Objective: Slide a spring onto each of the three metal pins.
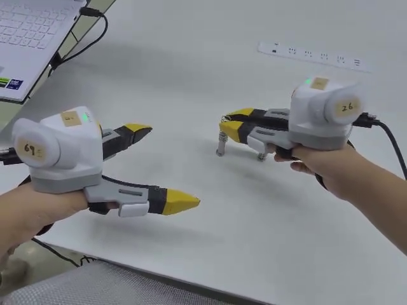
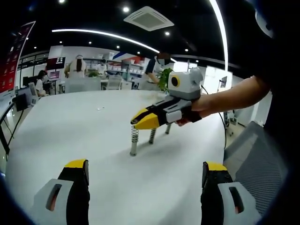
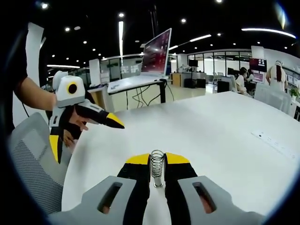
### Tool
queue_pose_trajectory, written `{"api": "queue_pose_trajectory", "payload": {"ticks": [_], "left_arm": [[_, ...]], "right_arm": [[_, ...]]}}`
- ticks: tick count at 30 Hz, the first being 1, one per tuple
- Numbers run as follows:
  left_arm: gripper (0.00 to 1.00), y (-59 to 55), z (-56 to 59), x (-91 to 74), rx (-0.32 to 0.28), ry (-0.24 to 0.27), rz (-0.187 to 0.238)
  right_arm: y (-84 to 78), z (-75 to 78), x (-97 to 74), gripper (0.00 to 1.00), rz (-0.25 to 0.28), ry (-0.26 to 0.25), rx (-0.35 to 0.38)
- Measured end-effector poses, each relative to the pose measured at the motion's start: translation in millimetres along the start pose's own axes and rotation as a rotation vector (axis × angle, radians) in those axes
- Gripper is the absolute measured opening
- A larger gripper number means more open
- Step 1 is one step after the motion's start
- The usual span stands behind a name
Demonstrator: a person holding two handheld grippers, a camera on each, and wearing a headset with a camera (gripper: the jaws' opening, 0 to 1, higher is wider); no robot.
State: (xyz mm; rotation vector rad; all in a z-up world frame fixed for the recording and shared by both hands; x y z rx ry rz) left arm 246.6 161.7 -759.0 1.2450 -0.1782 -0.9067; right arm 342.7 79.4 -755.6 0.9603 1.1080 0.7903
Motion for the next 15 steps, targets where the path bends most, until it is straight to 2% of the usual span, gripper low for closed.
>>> {"api": "queue_pose_trajectory", "payload": {"ticks": [5,8,15], "left_arm": [[0.98,-0.5,-0.6,-0.1,0.001,0.001,-0.002],[0.98,-2.3,-1.5,0.1,0.005,0.006,-0.009],[0.98,-3.5,-0.9,0.7,0.002,0.004,-0.011]], "right_arm": [[-10.3,-5.2,2.0,0.08,-0.048,0.013,-0.055],[-16.7,-8.3,3.1,0.08,-0.093,0.016,-0.116],[-22.0,-11.8,5.8,0.08,-0.125,0.027,-0.138]]}}
Point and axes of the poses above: the centre of the closed fingertips' face, and the gripper's own axes: x roughly forward along the fingers, z roughly to its right, y roughly out of its top, the point moved 3 cm from there along -x, roughly backward along the fingers, and after that the axes turned 13 degrees about -x, right-handed, at the moved point
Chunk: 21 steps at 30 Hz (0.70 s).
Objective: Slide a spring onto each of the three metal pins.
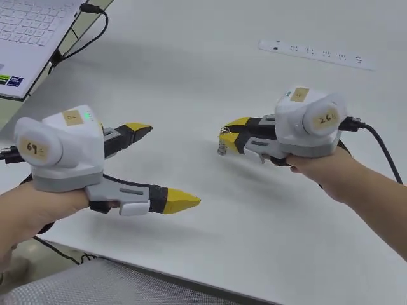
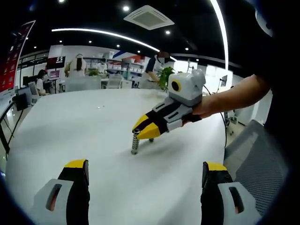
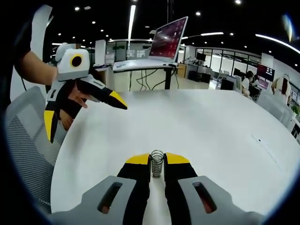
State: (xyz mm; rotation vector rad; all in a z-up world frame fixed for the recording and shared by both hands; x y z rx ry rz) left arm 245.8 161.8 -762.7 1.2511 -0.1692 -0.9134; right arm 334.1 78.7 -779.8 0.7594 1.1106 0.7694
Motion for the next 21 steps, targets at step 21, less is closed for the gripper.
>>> {"api": "queue_pose_trajectory", "payload": {"ticks": [21], "left_arm": [[0.98,-1.8,2.0,1.6,-0.003,-0.007,-0.004]], "right_arm": [[-10.0,-0.2,4.1,0.09,-0.057,0.001,0.012]]}}
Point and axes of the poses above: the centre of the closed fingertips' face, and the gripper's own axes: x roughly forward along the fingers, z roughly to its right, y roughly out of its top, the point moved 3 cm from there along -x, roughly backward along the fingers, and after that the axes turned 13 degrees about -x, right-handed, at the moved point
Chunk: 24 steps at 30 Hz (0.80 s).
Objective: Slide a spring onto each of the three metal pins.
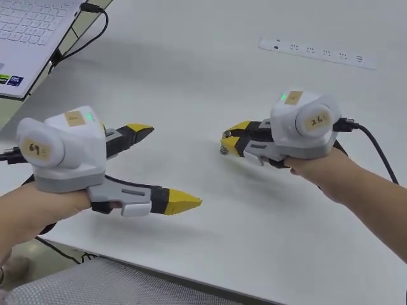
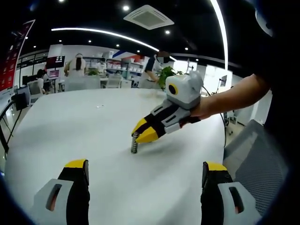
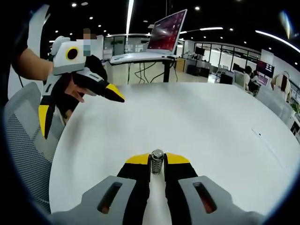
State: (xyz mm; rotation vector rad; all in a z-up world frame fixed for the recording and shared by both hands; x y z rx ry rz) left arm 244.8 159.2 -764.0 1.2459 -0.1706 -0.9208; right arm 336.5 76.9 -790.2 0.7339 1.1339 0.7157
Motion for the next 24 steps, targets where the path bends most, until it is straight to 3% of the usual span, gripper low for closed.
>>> {"api": "queue_pose_trajectory", "payload": {"ticks": [14,24], "left_arm": [[0.98,1.6,0.2,-0.6,0.003,0.001,0.0],[0.98,7.6,4.0,6.6,0.016,-0.009,0.0]], "right_arm": [[0.8,0.0,-1.2,0.18,0.013,0.004,0.046],[6.1,-0.6,-11.7,0.21,0.039,-0.006,0.055]]}}
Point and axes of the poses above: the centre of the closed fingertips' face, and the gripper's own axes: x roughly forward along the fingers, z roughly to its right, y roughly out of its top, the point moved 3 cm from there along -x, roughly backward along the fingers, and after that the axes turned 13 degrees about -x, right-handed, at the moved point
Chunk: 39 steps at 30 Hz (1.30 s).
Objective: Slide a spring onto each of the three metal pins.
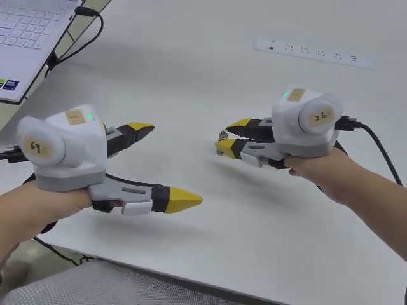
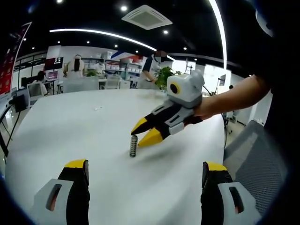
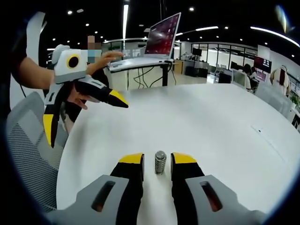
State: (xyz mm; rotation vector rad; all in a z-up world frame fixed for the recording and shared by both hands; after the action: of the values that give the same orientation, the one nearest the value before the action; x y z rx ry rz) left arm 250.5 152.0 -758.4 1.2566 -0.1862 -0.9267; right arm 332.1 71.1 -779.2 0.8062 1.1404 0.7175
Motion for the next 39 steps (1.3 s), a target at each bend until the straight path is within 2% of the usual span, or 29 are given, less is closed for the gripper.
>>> {"api": "queue_pose_trajectory", "payload": {"ticks": [7,13,20,26,34,39], "left_arm": [[0.98,8.8,2.7,9.6,0.016,-0.013,0.001],[0.98,10.4,7.1,16.0,0.027,-0.029,-0.01],[0.98,13.8,10.4,19.5,0.03,-0.04,-0.011],[0.98,17.4,9.5,19.5,0.035,-0.034,-0.007],[0.98,16.1,13.0,16.7,0.034,-0.036,-0.009],[0.98,17.5,16.6,18.1,0.037,-0.041,-0.007]], "right_arm": [[1.4,3.9,-16.6,0.21,0.017,-0.02,0.003],[-3.3,4.3,-34.4,0.23,0.025,-0.033,0.015],[-4.4,4.5,-48.9,0.26,0.047,-0.053,0.03],[-8.0,-1.7,-60.2,0.28,0.06,-0.059,0.044],[-15.4,-11.6,-82.8,0.37,0.094,-0.07,0.087],[-24.7,-14.3,-96.5,0.45,0.094,-0.079,0.107]]}}
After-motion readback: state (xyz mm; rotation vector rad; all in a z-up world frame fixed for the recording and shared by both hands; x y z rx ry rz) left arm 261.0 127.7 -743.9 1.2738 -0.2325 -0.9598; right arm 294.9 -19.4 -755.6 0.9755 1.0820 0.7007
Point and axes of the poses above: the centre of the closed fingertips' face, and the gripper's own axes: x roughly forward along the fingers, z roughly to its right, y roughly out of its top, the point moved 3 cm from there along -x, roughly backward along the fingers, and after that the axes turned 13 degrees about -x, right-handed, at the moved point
